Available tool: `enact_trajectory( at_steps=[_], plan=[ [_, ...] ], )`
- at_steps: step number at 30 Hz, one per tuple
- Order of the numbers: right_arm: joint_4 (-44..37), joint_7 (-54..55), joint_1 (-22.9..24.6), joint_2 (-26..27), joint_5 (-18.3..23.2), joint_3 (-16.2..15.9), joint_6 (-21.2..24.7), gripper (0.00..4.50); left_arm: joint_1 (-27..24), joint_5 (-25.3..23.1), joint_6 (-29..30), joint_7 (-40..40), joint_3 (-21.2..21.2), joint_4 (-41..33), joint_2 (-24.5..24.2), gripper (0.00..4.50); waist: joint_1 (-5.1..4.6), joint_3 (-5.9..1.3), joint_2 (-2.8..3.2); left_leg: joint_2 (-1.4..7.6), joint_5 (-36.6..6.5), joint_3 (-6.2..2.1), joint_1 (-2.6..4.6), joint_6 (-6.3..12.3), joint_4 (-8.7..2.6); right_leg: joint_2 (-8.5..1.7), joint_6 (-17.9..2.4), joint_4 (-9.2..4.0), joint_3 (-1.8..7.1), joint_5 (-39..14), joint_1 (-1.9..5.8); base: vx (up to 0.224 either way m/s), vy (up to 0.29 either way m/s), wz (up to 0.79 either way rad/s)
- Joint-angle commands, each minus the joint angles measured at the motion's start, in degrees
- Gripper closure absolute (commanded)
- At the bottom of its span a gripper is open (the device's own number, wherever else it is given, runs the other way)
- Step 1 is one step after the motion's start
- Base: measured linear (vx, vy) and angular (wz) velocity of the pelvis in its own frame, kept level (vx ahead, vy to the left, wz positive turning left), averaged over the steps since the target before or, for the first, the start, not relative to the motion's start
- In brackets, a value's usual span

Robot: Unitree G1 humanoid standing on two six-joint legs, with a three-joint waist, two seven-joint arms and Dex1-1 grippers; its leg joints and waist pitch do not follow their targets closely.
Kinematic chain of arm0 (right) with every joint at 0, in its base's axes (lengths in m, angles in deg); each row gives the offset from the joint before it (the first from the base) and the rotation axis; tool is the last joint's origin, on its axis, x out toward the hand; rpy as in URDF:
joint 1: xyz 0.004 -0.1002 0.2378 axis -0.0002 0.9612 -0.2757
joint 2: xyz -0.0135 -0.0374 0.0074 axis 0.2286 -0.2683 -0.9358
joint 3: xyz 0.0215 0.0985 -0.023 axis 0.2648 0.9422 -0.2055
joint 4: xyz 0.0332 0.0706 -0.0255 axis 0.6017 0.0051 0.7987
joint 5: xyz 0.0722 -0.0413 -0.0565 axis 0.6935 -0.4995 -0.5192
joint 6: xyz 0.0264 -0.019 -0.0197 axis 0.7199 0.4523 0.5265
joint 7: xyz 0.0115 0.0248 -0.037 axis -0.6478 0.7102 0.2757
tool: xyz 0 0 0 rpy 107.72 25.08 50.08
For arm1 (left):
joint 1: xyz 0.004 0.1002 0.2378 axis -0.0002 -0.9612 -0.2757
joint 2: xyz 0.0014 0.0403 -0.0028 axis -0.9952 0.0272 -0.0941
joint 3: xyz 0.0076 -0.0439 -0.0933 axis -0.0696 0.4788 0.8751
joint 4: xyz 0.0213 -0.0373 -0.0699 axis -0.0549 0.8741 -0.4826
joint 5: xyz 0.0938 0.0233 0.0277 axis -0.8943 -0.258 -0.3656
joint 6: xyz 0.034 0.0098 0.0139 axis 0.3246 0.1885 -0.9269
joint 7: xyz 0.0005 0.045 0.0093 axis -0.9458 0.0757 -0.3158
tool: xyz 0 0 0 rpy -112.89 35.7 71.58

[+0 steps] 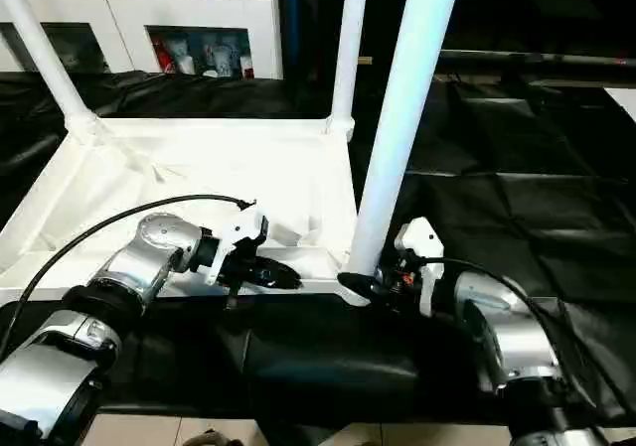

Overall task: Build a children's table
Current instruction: Rotate leg to tighten, then rotate table base

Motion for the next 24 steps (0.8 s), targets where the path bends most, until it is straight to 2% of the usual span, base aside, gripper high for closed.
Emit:
enact_trajectory(
  at_steps=[1,2,3,5,8,9,10,11,12,14,16,17,19,20,21,22,23,24],
  plan=[
    [3.1,5.5,0.4,2.5,-3.1,-2.4,0.8,2.10,1.6,-1.0,0.2,7.4,0.8,1.5,2.3,4.50,-0.14,-2.47,-0.48,2.61,-12.6,-1.32,0.31,2.09,-4.38,-4.31,-11.2,-5.19,3.09,-17.7,2.14,0.000,0.000,0.00],
    [4.9,11.6,-0.1,5.1,-4.6,-1.8,0.8,2.11,2.4,-1.4,0.3,11.3,1.0,2.4,4.1,4.50,-0.38,-2.42,-0.51,2.72,-13.6,-1.51,0.35,1.28,-4.58,-4.27,-10.7,-5.24,3.07,-18.7,2.09,0.000,0.000,0.00],
    [6.1,16.9,-0.7,7.4,-5.2,-0.7,1.4,2.11,3.0,-1.8,0.3,14.5,1.0,3.0,5.8,4.50,-0.69,-2.35,-0.28,2.69,-14.5,-1.67,0.25,0.56,-4.77,-4.18,-10.0,-5.39,3.00,-19.8,2.12,0.000,0.000,0.00],
    [7.4,23.9,-1.6,10.1,-6.2,0.5,2.2,2.12,3.7,-2.2,0.2,17.4,0.8,3.6,8.1,4.50,-0.84,-2.56,-0.28,2.69,-14.9,-1.77,0.60,-0.36,-4.79,-4.22,-9.8,-5.39,3.13,-19.1,2.00,0.000,0.000,0.00],
    [8.1,28.4,-2.2,12.2,-7.4,0.4,2.6,2.12,4.1,-2.4,-0.1,18.8,0.6,4.0,10.2,4.50,-0.87,-2.73,-0.33,2.51,-13.1,-1.48,0.36,0.57,-4.61,-4.00,-10.6,-4.94,3.36,-13.8,2.06,0.000,0.000,0.00],
    [7.6,28.7,-2.1,12.8,-8.4,-0.5,1.6,2.12,4.4,-2.4,-0.6,18.9,0.4,4.5,11.0,4.50,-0.79,-2.75,0.61,2.39,-12.7,-1.55,0.31,0.83,-4.51,-4.05,-10.8,-4.78,3.35,-12.6,2.12,0.000,0.000,0.00],
    [7.1,28.4,-1.9,12.9,-8.9,-1.0,0.8,2.12,4.5,-2.4,-0.9,18.5,0.2,4.7,11.3,4.50,-0.97,-2.75,0.12,2.32,-12.6,-1.40,0.23,1.17,-4.46,-3.91,-10.6,-5.00,3.33,-12.0,2.15,0.000,0.000,0.00],
    [6.5,28.0,-1.6,13.0,-9.0,-1.2,-0.1,1.80,4.6,-2.4,-1.3,18.1,0.0,4.9,11.6,4.50,-0.92,-2.74,-0.06,2.25,-12.4,-1.41,0.12,1.39,-4.40,-3.95,-10.5,-4.95,3.34,-11.7,2.24,0.000,0.000,0.00],
    [6.3,27.9,-1.5,13.0,-9.0,-1.3,-0.4,1.66,4.6,-2.4,-1.4,18.0,-0.1,4.9,11.6,4.50,-0.85,-2.76,0.34,2.22,-12.6,-1.38,0.15,1.70,-4.42,-4.01,-10.4,-5.12,3.31,-12.0,2.30,0.000,0.000,0.00],
    [5.7,26.8,-1.1,12.7,-8.4,-1.0,-0.9,1.64,4.5,-2.6,-1.9,17.6,-0.3,5.1,11.4,4.50,-0.74,-2.80,0.27,2.24,-12.3,-1.43,0.12,2.23,-4.41,-4.03,-10.5,-5.00,3.27,-12.2,2.44,0.000,0.000,0.00],
    [4.5,23.9,-0.3,10.8,-7.3,-0.4,-1.9,1.29,3.9,-3.0,-3.1,15.8,-0.3,5.4,10.0,4.50,-0.60,-2.87,0.39,2.38,-11.7,-1.46,0.12,2.84,-4.38,-3.99,-10.9,-4.91,3.23,-11.2,2.48,0.000,0.000,0.00],
    [4.1,23.3,-0.1,10.2,-7.0,-0.4,-2.3,1.20,3.7,-3.0,-3.3,15.7,-0.3,5.4,9.7,4.50,-0.53,-2.97,0.25,2.40,-11.3,-1.37,0.18,3.26,-4.24,-3.94,-11.2,-4.76,3.26,-9.6,2.49,0.000,0.000,0.00],
    [3.6,22.2,0.1,9.5,-6.7,-0.5,-2.5,1.18,3.7,-3.0,-3.4,15.7,-0.2,5.4,9.5,4.50,-0.53,-2.98,0.34,2.40,-10.6,-1.37,0.04,3.62,-4.21,-3.90,-11.7,-4.53,3.26,-8.1,2.53,0.000,0.000,0.00],
    [0.8,16.5,1.8,6.2,-4.7,-0.4,-3.1,1.18,3.3,-3.2,-3.8,16.9,0.1,5.3,8.4,4.50,-0.33,-3.00,-0.04,2.41,-10.2,-1.34,0.08,4.35,-4.13,-3.98,-11.9,-4.56,3.17,-7.6,2.78,0.000,0.000,0.00],
    [-0.8,14.0,2.7,4.5,-3.7,-0.2,-3.1,1.18,3.5,-3.3,-3.2,18.7,0.6,5.5,8.1,4.50,-0.24,-3.05,-0.29,2.43,-9.8,-1.20,-0.01,5.26,-3.92,-4.00,-12.2,-4.41,3.26,-6.7,2.72,0.000,0.000,0.00],
    [-0.9,13.7,2.9,4.3,-3.6,-0.2,-3.1,1.18,3.5,-3.3,-3.1,18.9,0.7,5.5,8.1,4.50,-0.24,-3.05,-0.29,2.43,-9.8,-1.20,-0.01,5.26,-3.92,-4.00,-12.2,-4.41,3.26,-6.7,2.72,0.000,0.000,0.00],
    [-2.9,11.0,4.3,2.5,-2.7,0.6,-3.8,1.18,3.7,-3.0,-2.9,19.9,1.4,5.7,7.9,4.50,0.11,-2.85,-0.62,2.39,-9.3,-1.26,-0.37,6.25,-3.92,-4.12,-11.6,-4.49,3.14,-7.9,2.99,0.000,0.000,0.00],
    [-2.9,11.0,4.3,2.5,-2.7,0.6,-3.8,1.18,3.7,-3.0,-2.9,19.9,1.4,5.7,7.9,4.50,0.05,-2.74,-0.54,2.33,-9.6,-1.30,-0.49,6.35,-3.96,-4.14,-11.0,-4.78,2.99,-10.8,2.89,0.000,0.000,0.00]
  ],
)
